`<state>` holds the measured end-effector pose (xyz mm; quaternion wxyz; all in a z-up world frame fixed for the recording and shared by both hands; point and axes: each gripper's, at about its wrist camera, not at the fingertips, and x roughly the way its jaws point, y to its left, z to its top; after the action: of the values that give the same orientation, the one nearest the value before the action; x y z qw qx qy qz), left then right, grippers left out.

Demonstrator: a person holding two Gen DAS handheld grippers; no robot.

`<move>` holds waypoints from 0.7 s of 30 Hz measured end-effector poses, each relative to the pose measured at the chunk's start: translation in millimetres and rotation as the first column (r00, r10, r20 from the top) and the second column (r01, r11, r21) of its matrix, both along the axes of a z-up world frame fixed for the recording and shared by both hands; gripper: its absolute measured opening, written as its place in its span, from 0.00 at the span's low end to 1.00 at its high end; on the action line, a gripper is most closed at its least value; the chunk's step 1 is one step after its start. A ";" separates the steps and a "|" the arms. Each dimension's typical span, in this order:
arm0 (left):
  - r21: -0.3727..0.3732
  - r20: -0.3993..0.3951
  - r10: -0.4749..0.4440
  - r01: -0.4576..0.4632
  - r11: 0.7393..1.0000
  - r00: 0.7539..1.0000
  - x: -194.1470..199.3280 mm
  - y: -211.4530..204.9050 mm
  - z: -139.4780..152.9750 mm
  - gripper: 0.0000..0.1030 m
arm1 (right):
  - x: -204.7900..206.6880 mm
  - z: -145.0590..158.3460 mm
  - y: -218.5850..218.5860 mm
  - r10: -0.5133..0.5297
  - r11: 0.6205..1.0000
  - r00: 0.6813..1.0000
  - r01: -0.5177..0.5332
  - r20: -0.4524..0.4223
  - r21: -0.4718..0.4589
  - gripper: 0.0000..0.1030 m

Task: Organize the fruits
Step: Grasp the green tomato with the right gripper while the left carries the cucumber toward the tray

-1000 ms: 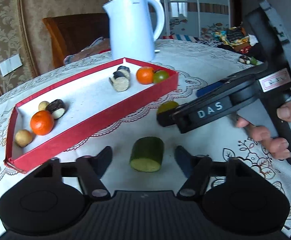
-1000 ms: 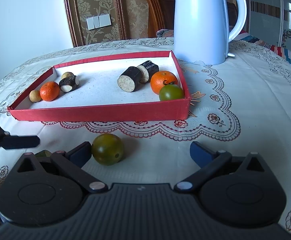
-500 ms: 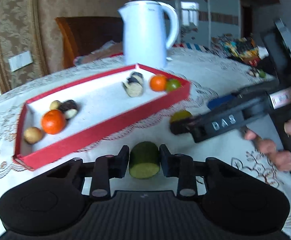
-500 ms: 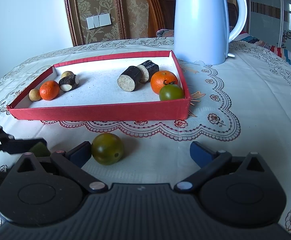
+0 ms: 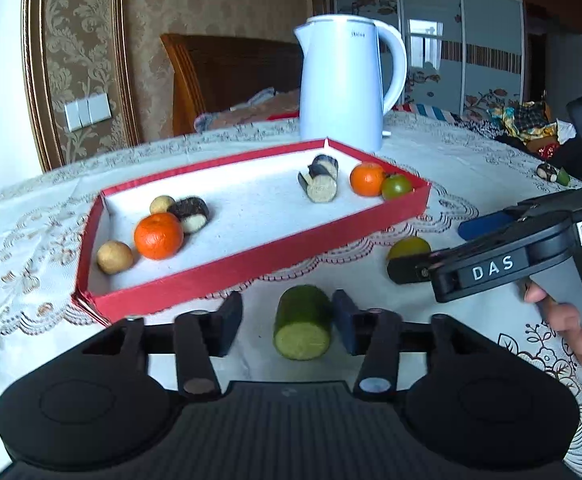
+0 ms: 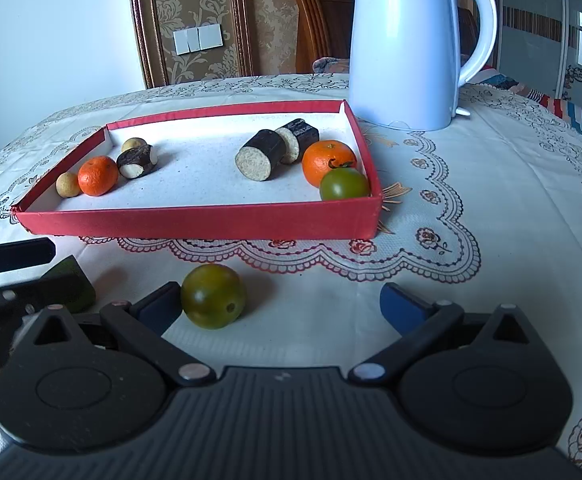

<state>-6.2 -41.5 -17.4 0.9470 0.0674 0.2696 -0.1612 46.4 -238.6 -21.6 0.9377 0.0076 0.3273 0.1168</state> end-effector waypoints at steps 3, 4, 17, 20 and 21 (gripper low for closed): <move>-0.005 -0.019 -0.007 0.007 1.000 1.000 2.4 -0.8 -1.8 0.52 | 0.1 -0.1 0.8 0.000 1.000 1.000 0.000 0.000 0.000 1.00; 0.005 -0.023 -0.011 0.011 1.000 1.000 2.6 -2.5 -2.7 0.52 | 0.1 -0.1 0.6 0.000 1.000 1.000 0.000 0.000 0.001 1.00; 0.066 -0.005 0.021 -0.021 0.998 1.000 1.5 -10.3 -4.7 0.30 | 1.0 -1.0 8.1 0.014 0.999 1.000 -0.015 -0.002 -0.041 1.00; 0.058 -0.010 0.055 -0.054 0.997 0.998 3.6 -6.4 -4.2 0.30 | 0.8 -0.6 10.9 0.010 0.999 1.000 -0.010 -0.001 -0.051 1.00; 0.056 -0.012 0.059 -0.059 0.997 0.998 4.1 -5.1 -4.0 0.30 | 1.2 -0.5 11.1 0.006 0.999 1.000 -0.007 -0.001 -0.047 1.00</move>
<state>-2.2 -46.7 -21.4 0.9472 0.0844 0.2824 -0.1262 47.6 -227.4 -22.1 0.9371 -0.0157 0.3302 0.1121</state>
